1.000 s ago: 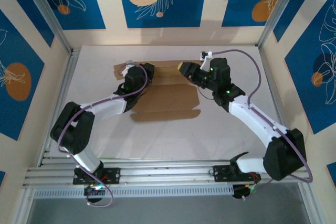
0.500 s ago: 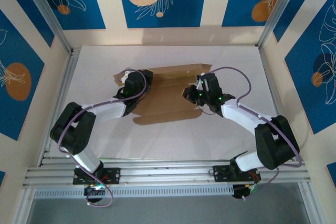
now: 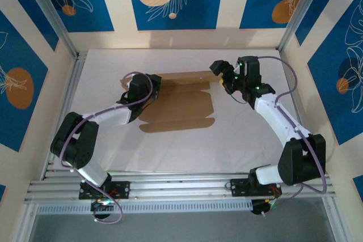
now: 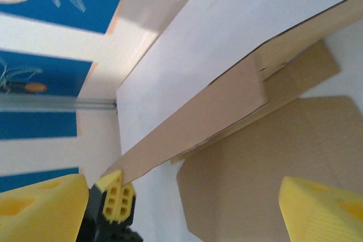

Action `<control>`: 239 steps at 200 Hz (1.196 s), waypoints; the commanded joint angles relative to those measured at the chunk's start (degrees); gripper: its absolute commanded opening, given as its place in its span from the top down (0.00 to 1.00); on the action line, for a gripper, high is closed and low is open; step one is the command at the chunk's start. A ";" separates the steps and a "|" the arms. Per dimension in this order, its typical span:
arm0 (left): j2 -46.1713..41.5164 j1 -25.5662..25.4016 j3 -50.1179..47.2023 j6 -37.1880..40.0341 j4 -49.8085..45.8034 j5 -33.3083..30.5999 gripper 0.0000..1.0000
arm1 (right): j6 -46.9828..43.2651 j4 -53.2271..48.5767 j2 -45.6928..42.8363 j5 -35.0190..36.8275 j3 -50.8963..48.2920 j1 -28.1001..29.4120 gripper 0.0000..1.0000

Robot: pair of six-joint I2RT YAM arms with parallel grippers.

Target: Fold the paper box

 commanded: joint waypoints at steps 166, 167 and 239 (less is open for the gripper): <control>3.92 6.00 9.00 0.86 -11.69 13.08 0.96 | 28.66 20.72 14.43 -5.18 -0.43 2.78 0.27; 3.96 5.97 8.99 0.79 -11.66 13.08 0.96 | 28.73 20.59 14.50 -5.16 -0.34 2.73 0.27; 4.70 6.13 9.66 -0.17 -10.63 13.26 0.96 | 30.37 18.77 15.77 -2.44 -1.99 1.87 0.73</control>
